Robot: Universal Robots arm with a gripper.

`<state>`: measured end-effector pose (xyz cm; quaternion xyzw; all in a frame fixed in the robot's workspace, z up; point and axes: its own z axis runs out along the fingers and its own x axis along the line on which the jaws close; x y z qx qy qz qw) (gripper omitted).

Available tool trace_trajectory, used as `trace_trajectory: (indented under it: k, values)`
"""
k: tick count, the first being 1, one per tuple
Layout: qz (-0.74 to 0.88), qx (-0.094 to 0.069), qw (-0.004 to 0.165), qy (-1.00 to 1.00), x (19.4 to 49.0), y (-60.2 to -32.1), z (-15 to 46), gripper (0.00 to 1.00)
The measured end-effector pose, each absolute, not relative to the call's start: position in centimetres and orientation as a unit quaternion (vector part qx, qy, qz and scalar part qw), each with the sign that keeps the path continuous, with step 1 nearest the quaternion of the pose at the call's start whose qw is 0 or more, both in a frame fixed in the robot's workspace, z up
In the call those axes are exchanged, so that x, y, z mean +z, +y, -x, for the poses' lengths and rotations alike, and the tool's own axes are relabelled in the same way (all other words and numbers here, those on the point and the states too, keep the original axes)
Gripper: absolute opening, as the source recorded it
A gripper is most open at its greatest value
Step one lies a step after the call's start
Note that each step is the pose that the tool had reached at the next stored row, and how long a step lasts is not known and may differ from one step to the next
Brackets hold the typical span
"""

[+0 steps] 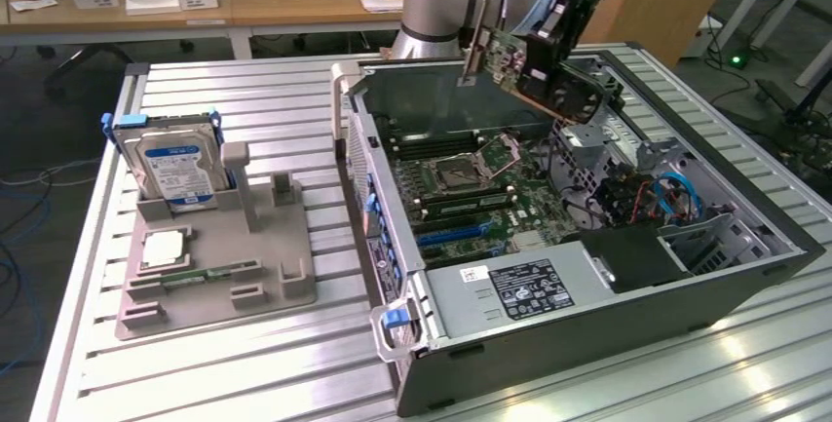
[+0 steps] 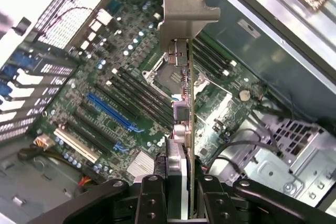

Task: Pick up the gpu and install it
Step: 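Insert the gpu into the slot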

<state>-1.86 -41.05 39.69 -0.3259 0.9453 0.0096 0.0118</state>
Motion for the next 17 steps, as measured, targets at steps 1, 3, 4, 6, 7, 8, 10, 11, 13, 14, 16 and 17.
trace_trajectory:
  k: [1, 3, 4, 6, 7, 8, 10, 11, 13, 14, 16, 17]
  values:
    - [0.333, 0.010, 0.012, 0.943, 39.69, -41.05, 1.86, 0.28]
    - [0.348, 0.010, 0.012, 0.937, 39.69, -41.05, 1.86, 0.28]
    - [0.356, 0.010, 0.012, 0.934, 39.68, -41.05, 1.86, 0.28]
    - [0.371, 0.010, 0.012, 0.929, 39.68, -41.05, 1.86, 0.28]
    - [0.378, 0.010, 0.012, 0.926, 39.68, -41.05, 1.86, 0.28]
    - [0.385, 0.010, 0.012, 0.923, 39.68, -41.05, 1.86, 0.28]
    - [0.401, 0.010, 0.012, 0.916, 39.67, -41.05, 1.86, 0.28]
    - [0.408, 0.010, 0.012, 0.913, 39.67, -41.05, 1.86, 0.28]
    - [0.423, 0.010, 0.012, 0.906, 39.66, -41.05, 1.86, 0.28]
    - [0.430, 0.010, 0.012, 0.903, 39.66, -41.05, 1.86, 0.28]
    - [0.445, 0.010, 0.012, 0.895, 39.65, -41.05, 1.86, 0.28]
    - [0.453, 0.011, 0.012, 0.891, 39.65, -41.05, 1.86, 0.28]
